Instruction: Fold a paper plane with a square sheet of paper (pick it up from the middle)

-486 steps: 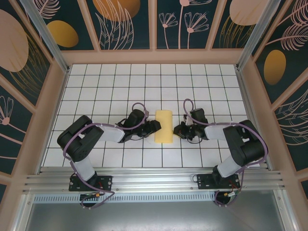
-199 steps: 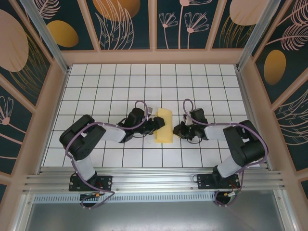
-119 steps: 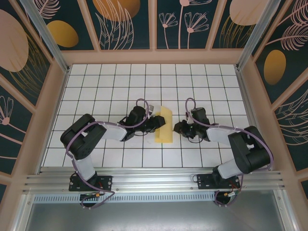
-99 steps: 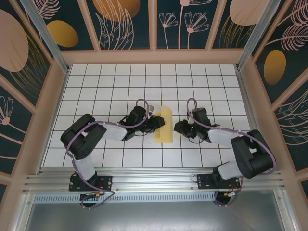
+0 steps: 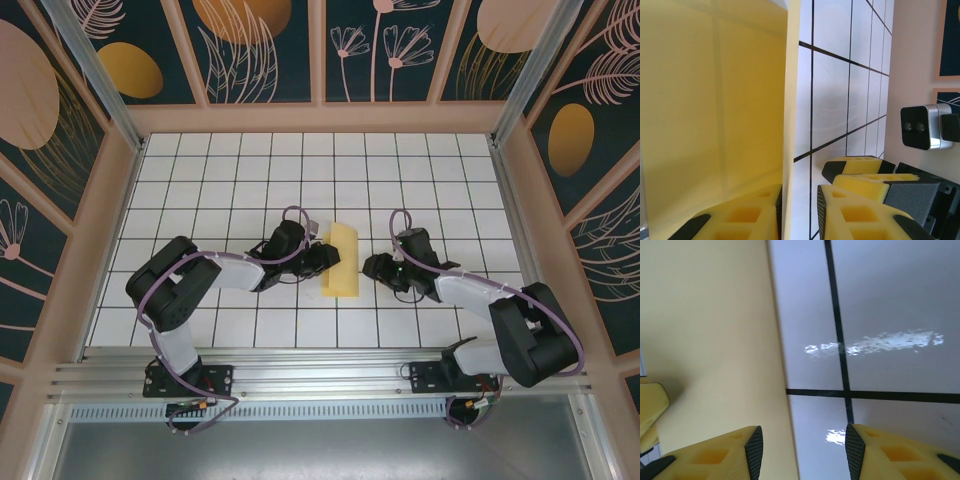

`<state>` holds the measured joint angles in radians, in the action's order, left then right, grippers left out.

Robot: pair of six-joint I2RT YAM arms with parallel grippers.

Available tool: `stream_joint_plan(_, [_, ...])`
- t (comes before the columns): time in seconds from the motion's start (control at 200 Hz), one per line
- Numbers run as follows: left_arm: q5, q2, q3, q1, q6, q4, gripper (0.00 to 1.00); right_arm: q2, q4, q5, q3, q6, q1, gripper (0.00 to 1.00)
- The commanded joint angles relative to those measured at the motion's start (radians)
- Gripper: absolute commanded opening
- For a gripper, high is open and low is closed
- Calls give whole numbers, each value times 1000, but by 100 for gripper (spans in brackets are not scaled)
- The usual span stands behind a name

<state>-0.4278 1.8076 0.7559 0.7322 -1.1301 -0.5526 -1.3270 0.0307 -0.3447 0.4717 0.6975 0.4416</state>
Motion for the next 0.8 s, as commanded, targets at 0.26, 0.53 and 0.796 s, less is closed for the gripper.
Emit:
stream_joint_plan(0.26, [17, -1, 23, 0, 32, 63, 19, 61, -30, 67, 43, 47, 77, 51])
stream_joint_plan(0.53, [41, 10, 62, 0, 29, 104, 24, 245, 98, 282, -80, -80, 266, 54])
stream_joint_plan(0.796, [32, 29, 97, 0, 43, 132, 25, 320, 235, 476, -174, -272, 532, 61])
